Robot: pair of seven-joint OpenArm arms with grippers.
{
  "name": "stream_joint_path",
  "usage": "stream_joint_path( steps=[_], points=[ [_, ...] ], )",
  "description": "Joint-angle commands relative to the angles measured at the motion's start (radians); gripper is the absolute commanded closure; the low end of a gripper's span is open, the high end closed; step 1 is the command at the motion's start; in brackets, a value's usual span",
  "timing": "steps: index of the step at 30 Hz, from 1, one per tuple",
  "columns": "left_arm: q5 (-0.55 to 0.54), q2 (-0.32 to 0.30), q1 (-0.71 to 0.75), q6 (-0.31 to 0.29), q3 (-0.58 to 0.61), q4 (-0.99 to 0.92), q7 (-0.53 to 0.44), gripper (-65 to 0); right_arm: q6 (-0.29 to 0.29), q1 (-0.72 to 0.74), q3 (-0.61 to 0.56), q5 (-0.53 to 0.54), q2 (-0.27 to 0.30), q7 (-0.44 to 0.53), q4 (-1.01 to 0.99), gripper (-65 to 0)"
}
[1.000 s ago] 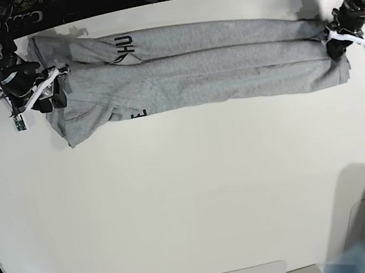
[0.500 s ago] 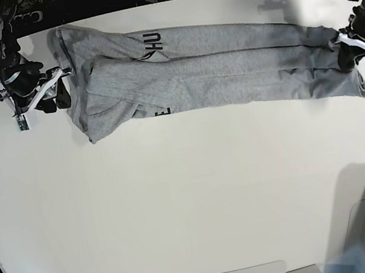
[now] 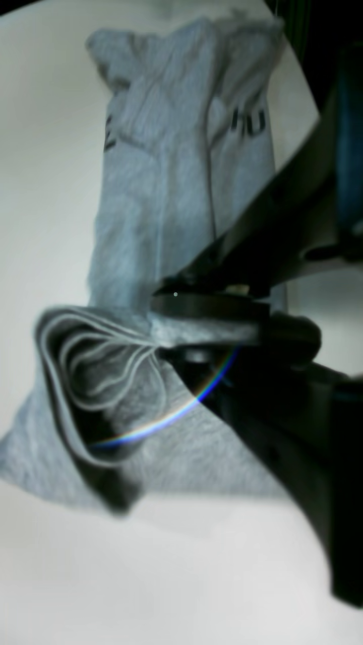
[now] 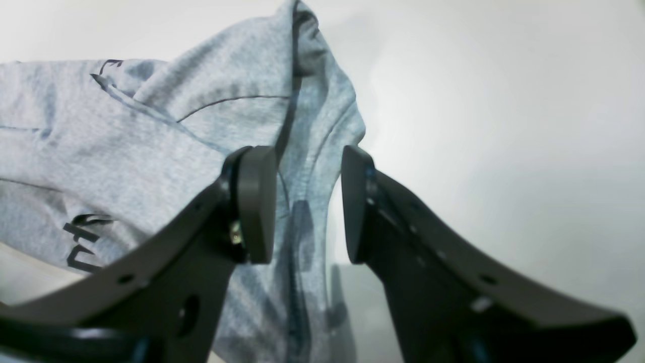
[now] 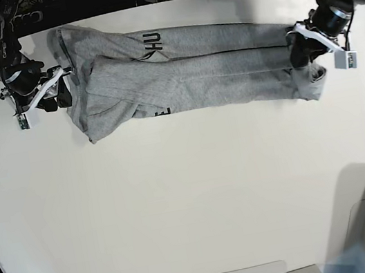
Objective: Fold the T-shirt properly
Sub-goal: 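Grasp the strip end with the left gripper and fold it toward the right gripper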
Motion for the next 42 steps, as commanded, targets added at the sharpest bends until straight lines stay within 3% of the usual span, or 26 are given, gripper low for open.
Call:
stream_joint_path(
  steps=[1, 5, 11, 20, 23, 29, 34, 36, 42],
  points=[
    [-0.013, -0.011, -0.001, 0.022, 0.019, 0.017, -0.019, 0.0, 0.005, 0.007, 0.006, 0.006, 0.011, 0.021, 0.022, -22.1],
    [-0.013, 0.031, -0.013, 0.094, 0.102, 0.017, -0.021, 0.0, 0.005, 0.005, 0.006, 0.006, 0.011, 0.019, 0.039, -22.1],
    [0.002, 0.088, -0.039, 0.1, 0.169, 0.017, -0.021, 0.0, 0.005, 0.005, 0.006, 0.006, 0.011, 0.019, 0.043, -22.1],
    [0.392, 0.186, -0.102, 0.1, 0.4, 0.013, -0.039, 0.0, 0.005, 0.004, 0.006, 0.006, 0.011, 0.019, 0.043, -22.1],
    [0.461, 0.213, -0.105, 0.1, 0.424, 0.013, -0.074, 0.0, 0.005, 0.004, 0.006, 0.006, 0.011, 0.019, 0.043, -22.1],
    [0.468, 0.213, -0.111, 0.1, 0.433, 0.01, -0.084, -0.5, 0.005, 0.002, 0.006, 0.006, 0.011, 0.019, 0.043, -22.1],
    [0.464, 0.215, -0.107, 0.102, 0.435, 0.017, -0.105, -20.8, 0.005, 0.005, 0.005, 0.006, 0.011, 0.019, 0.043, -22.1],
    [0.462, 0.215, -0.104, 0.102, 0.458, 0.019, -0.142, -25.4, 0.005, 0.005, 0.005, 0.006, 0.011, 0.019, 0.043, -22.1],
    [0.462, 0.215, -0.111, 0.092, 0.535, 0.022, -0.182, -18.9, 0.005, 0.007, 0.005, 0.006, 0.011, 0.019, 0.043, -22.1]
  ],
)
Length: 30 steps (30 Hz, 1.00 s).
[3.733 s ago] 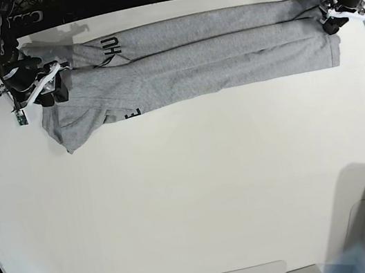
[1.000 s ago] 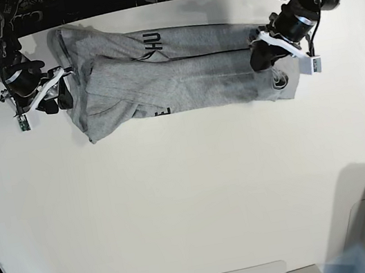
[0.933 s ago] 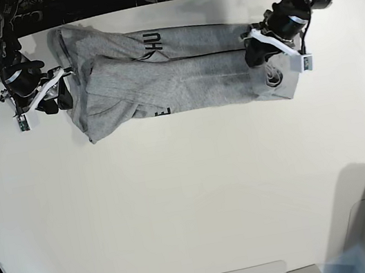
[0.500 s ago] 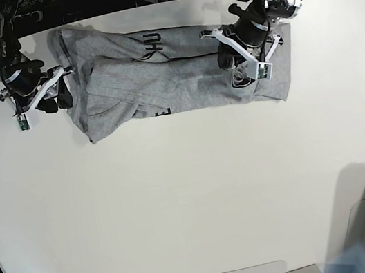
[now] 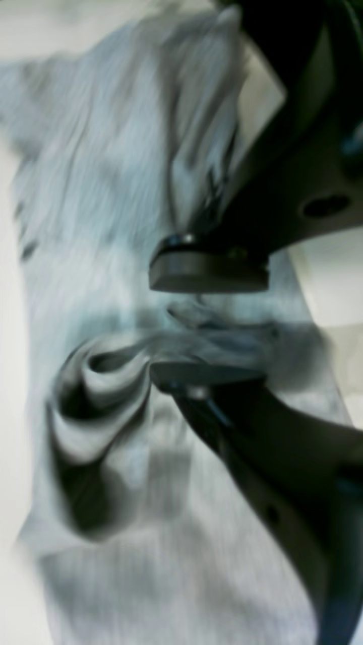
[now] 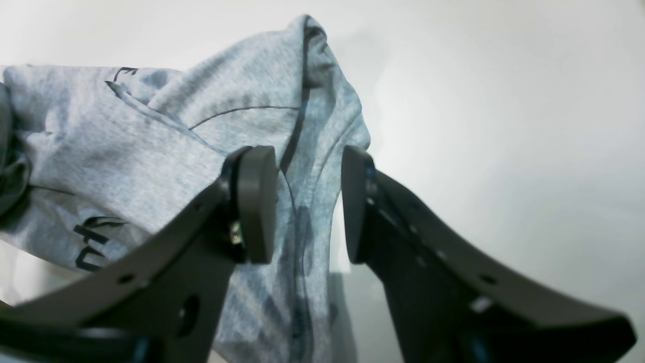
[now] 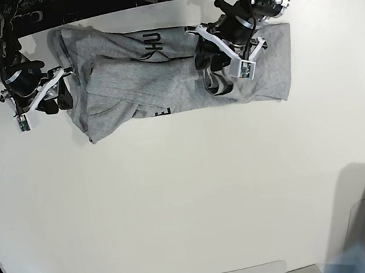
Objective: Fold the T-shirt properly
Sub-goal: 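Grasp the strip end with the left gripper and fold it toward the right gripper, then lift the strip end with the right gripper and fold it toward the left gripper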
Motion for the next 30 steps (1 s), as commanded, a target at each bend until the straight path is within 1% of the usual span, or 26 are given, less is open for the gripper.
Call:
stream_joint_path(
  steps=[1, 3, 8, 11, 15, 17, 18, 20, 22, 24, 25, 27, 30],
  points=[
    [-0.007, -0.003, -0.006, 0.001, -0.008, 0.035, -0.046, -16.9, 0.005, 0.006, 0.005, 0.007, 0.011, 0.019, 0.017, -22.1],
    [-0.006, -0.003, -0.003, 0.004, -0.019, 0.063, -0.08, -11.8, 0.005, 0.006, 0.005, 0.007, 0.011, 0.019, 0.017, -22.1],
    [-0.006, -0.003, 0.004, 0.005, -0.146, 0.08, -0.093, 0.0, 0.005, 0.006, 0.009, 0.007, 0.011, 0.022, 0.017, -22.1],
    [-0.002, -0.011, 0.004, 0.007, -0.171, 0.054, -0.078, 0.0, 0.005, 0.006, 0.014, 0.008, 0.011, 0.024, 0.026, -22.1],
    [-0.001, -0.012, -0.003, 0.007, -0.171, -0.005, 0.013, 0.0, 0.005, 0.006, 0.017, 0.01, 0.009, 0.027, 0.055, -22.1],
    [-0.001, -0.011, -0.005, 0.007, -0.169, -0.028, 0.016, 0.0, 0.007, 0.006, 0.031, 0.024, 0.009, 0.047, 0.055, -22.1],
    [-0.001, -0.009, -0.005, 0.007, -0.169, -0.032, 0.016, 0.0, 0.007, 0.005, 0.042, 0.054, 0.003, 0.067, 0.05, -22.1],
    [-0.001, -0.011, -0.005, 0.007, -0.169, -0.035, 0.014, 0.0, 0.007, -0.009, 0.086, 0.159, -0.009, 0.097, 0.049, -22.1],
    [-0.001, -0.011, -0.005, 0.007, -0.175, -0.037, 0.014, 0.0, 0.013, -0.026, 0.138, 0.308, -0.008, 0.096, 0.044, -22.4],
    [-0.001, -0.012, -0.005, 0.007, -0.177, -0.037, 0.014, 0.0, 0.058, -0.029, 0.177, 0.424, -0.008, 0.071, 0.026, -23.6],
    [-0.001, -0.012, -0.005, 0.007, -0.177, -0.037, 0.016, 0.0, 0.085, -0.029, 0.195, 0.461, -0.008, 0.05, 0.007, -25.1],
    [-0.001, -0.012, -0.005, 0.007, -0.167, -0.037, 0.017, 0.0, 0.131, -0.021, 0.235, 0.499, -0.011, 0.002, -0.043, -29.1],
    [-0.001, -0.011, -0.005, 0.007, -0.167, -0.037, 0.017, 0.0, 0.173, -0.02, 0.252, 0.53, -0.011, -0.027, -0.14, -31.8]
  ],
)
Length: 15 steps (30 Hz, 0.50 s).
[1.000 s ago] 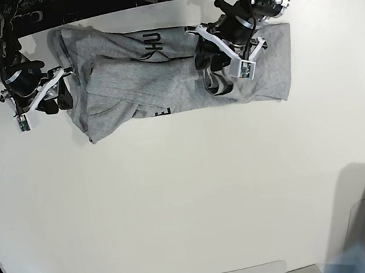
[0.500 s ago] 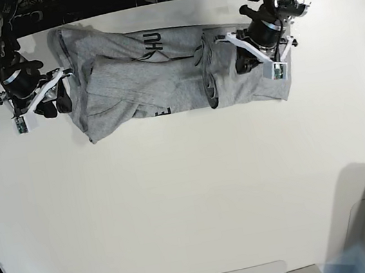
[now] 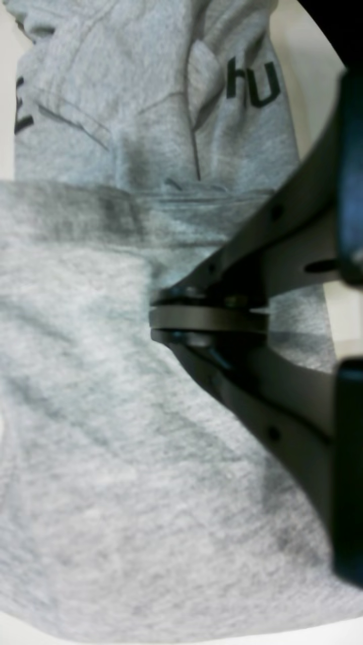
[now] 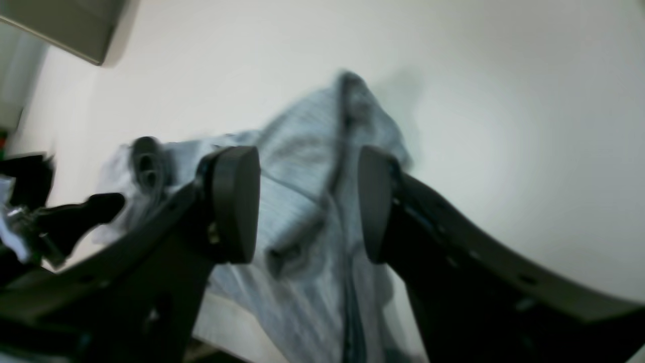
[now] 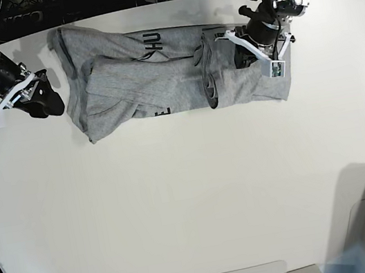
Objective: Fold the T-shirt properly
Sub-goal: 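Lift the strip end with the right gripper and fold it toward the left gripper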
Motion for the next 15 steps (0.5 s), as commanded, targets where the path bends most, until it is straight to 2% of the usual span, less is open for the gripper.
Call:
stream_joint_path(
  steps=[1, 4, 6, 10, 15],
  points=[
    [-0.005, -0.004, -0.002, -0.006, 0.0, 0.015, -0.017, 0.0, 0.037, 0.0, 0.005, 0.032, 0.011, 0.016, -0.024, -31.7],
    [-0.005, -0.006, -0.002, -0.008, 0.0, 0.015, -0.017, 0.0, 0.122, 0.0, 0.002, 0.05, 0.011, 0.014, -0.119, -31.7],
    [-0.005, -0.006, -0.002, -0.008, 0.0, 0.015, -0.017, 0.0, 0.154, 0.002, 0.001, 0.05, 0.011, 0.014, -0.147, -31.7],
    [-0.005, -0.004, -0.002, -0.008, 0.002, 0.015, -0.017, 0.0, 0.16, 0.01, 0.002, 0.021, -0.021, 0.016, -0.164, -31.7],
    [-0.005, -0.006, -0.002, -0.009, 0.002, 0.015, -0.017, 0.0, 0.16, 0.042, 0.001, -0.122, -0.074, 0.017, -0.239, -31.6]
  ],
)
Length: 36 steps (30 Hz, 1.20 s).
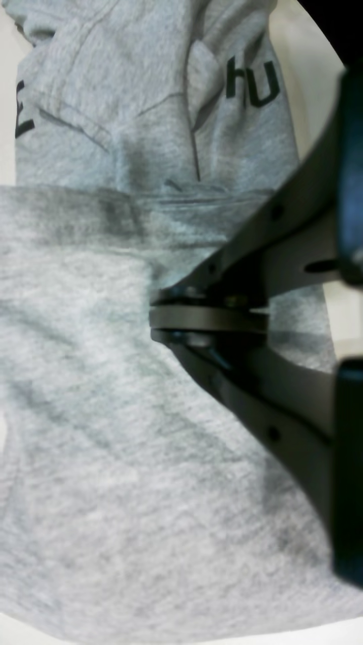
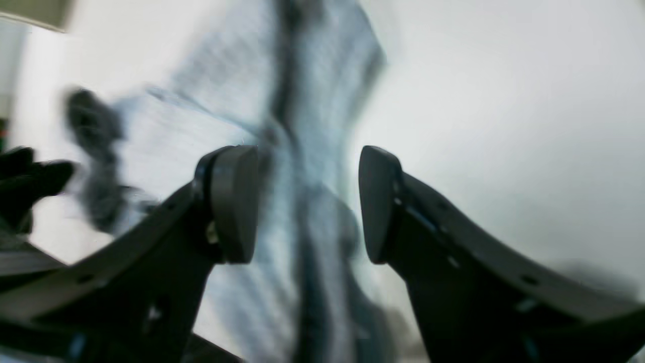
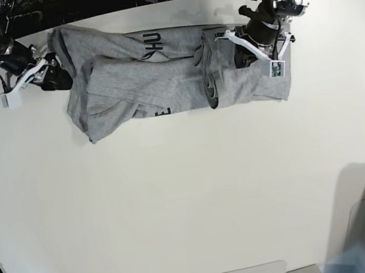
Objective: Fold the T-shirt properly
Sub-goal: 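Lift the strip end with the right gripper and fold it toward the left gripper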
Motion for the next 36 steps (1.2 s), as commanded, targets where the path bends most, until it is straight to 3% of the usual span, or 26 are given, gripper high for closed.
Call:
stream_joint_path(
  steps=[1, 9, 20, 23, 30, 33, 36],
  points=[
    [-0.005, -0.006, -0.002, -0.005, 0.0, 0.015, -0.017, 0.0, 0.018, 0.011, 0.006, 0.011, 0.013, 0.019, 0.007, -31.6],
    [-0.005, -0.006, -0.002, -0.005, -0.002, 0.015, -0.017, 0.0, 0.016, 0.063, 0.0, -0.004, -0.021, 0.011, -0.042, -31.6],
    [-0.005, -0.006, 0.0, -0.005, -0.002, 0.015, -0.017, 0.0, 0.012, 0.078, -0.138, 0.071, -0.042, 0.011, -0.075, -31.6],
    [-0.005, -0.006, 0.001, -0.005, -0.002, 0.015, -0.017, 0.0, -0.053, 0.086, -0.158, 0.071, -0.051, 0.017, -0.072, -31.6],
    [-0.005, -0.006, 0.004, -0.005, -0.002, 0.015, -0.017, 0.0, -0.143, 0.123, -0.261, 0.07, -0.051, 0.046, -0.074, -31.2],
    [-0.005, -0.006, 0.004, -0.004, -0.002, 0.015, -0.017, 0.0, -0.203, 0.126, -0.272, 0.065, -0.047, 0.048, -0.072, -24.1],
    [-0.005, -0.006, 0.006, -0.004, -0.005, 0.015, -0.017, 0.0, -0.231, 0.143, -0.272, -0.01, -0.048, 0.048, -0.069, -9.2]
  ],
)
